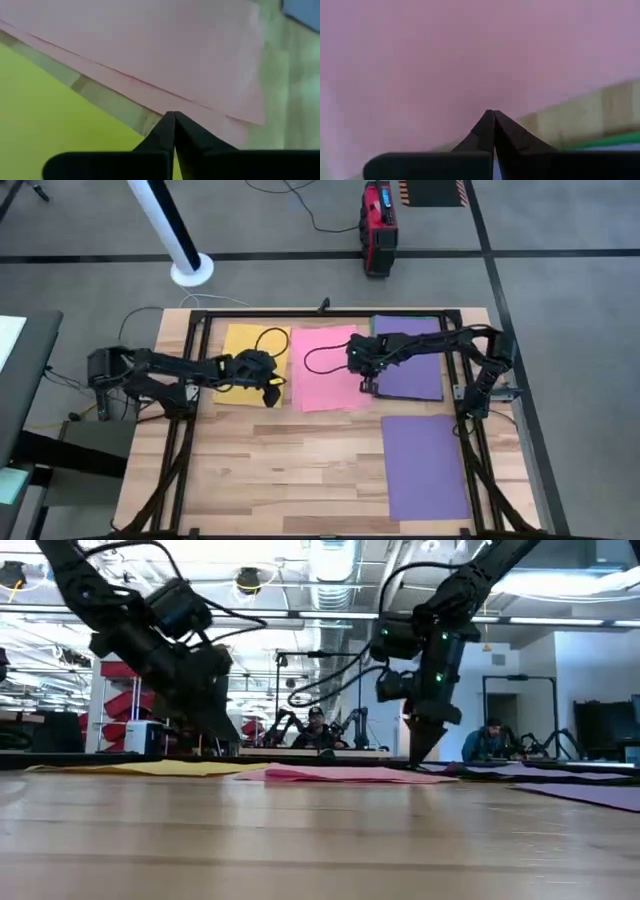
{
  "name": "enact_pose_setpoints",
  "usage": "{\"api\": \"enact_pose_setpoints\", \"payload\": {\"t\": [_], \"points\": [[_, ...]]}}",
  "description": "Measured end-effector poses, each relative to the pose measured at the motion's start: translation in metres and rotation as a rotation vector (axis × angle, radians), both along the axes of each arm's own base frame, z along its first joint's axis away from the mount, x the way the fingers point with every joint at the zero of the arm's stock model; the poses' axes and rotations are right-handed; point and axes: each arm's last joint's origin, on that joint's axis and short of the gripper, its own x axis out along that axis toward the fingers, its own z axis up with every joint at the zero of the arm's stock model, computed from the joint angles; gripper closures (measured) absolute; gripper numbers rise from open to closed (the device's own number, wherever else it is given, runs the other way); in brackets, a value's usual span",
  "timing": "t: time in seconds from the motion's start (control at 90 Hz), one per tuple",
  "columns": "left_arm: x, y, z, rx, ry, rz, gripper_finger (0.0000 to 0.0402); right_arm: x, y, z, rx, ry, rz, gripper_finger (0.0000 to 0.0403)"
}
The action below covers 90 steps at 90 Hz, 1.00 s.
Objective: Organize paper
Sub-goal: Stack the right pink colored paper on top of the left pink colored paper
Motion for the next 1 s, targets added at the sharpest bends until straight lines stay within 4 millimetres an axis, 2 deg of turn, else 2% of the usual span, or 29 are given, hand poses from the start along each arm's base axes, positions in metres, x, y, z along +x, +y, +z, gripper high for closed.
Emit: {"api": "enact_pose_setpoints", "payload": {"t": [0.133,0.322,1.0], "points": [[0.011,0.004,-0.004,0.008,0.099,-0.006,0.0401,-0.003,-0.001,-0.003,0.004,0.001,-0.033,0.0403],[0.014,0.007,-0.007,0.053,0.212,0.005,0.0401,-0.006,-0.004,-0.008,0.014,-0.004,-0.052,0.0403],[0.016,0.008,-0.005,0.064,0.215,0.012,0.0401,-0.002,-0.005,-0.011,0.076,-0.060,-0.049,0.0403]]}}
